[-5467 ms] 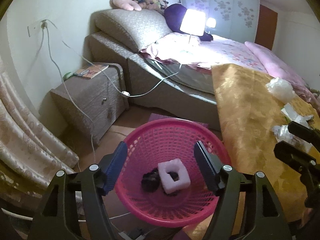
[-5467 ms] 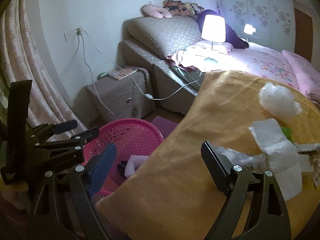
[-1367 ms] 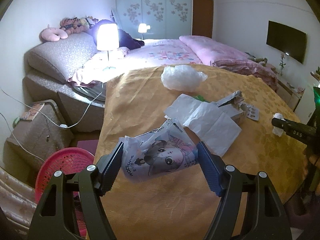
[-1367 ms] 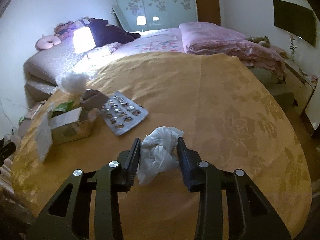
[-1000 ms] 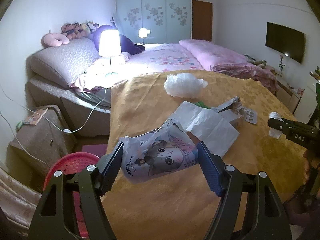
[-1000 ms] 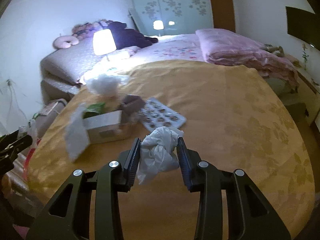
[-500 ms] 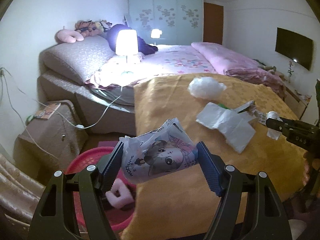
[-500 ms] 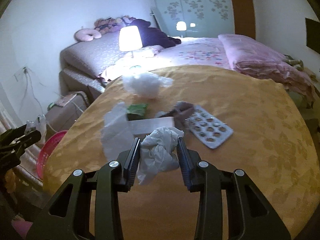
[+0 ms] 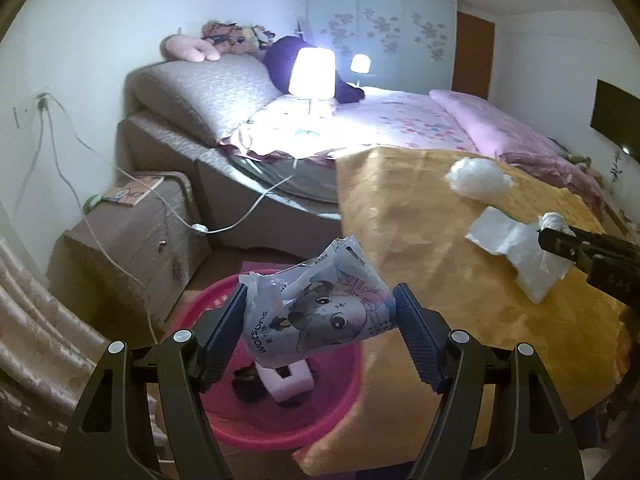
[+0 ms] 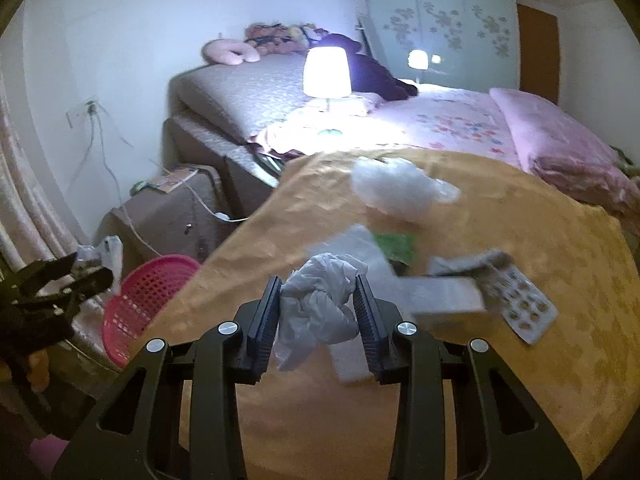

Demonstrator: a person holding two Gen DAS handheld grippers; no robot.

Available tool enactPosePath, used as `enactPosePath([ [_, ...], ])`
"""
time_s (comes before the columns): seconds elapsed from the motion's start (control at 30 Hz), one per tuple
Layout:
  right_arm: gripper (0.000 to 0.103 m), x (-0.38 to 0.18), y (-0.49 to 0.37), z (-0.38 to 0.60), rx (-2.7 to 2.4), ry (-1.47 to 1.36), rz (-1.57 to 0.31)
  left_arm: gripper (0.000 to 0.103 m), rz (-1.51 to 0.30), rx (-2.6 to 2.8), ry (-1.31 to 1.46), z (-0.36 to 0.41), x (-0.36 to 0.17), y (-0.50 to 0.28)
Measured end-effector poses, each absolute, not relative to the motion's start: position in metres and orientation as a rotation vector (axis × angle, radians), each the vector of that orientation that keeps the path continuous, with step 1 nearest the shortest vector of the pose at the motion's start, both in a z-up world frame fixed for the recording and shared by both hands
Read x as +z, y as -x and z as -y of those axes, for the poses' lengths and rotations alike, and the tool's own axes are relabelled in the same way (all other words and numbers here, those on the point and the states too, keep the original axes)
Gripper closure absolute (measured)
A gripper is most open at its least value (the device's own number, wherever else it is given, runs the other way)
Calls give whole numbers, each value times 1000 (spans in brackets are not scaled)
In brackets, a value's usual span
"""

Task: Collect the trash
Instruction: 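Carry the plastic bag and tissue over the pink basket with both tools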

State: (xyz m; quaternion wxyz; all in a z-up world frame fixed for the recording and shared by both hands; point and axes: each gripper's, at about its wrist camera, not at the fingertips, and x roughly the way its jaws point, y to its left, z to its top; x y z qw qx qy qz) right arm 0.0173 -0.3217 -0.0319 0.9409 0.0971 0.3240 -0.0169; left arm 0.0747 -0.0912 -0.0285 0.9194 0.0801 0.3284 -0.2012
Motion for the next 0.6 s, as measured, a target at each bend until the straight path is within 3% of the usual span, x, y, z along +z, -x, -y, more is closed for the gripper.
enactPosePath([
  [0.6,67,-34,-74,244,131,-144,-717,33,-738,-261,-140,51,-52,-110],
])
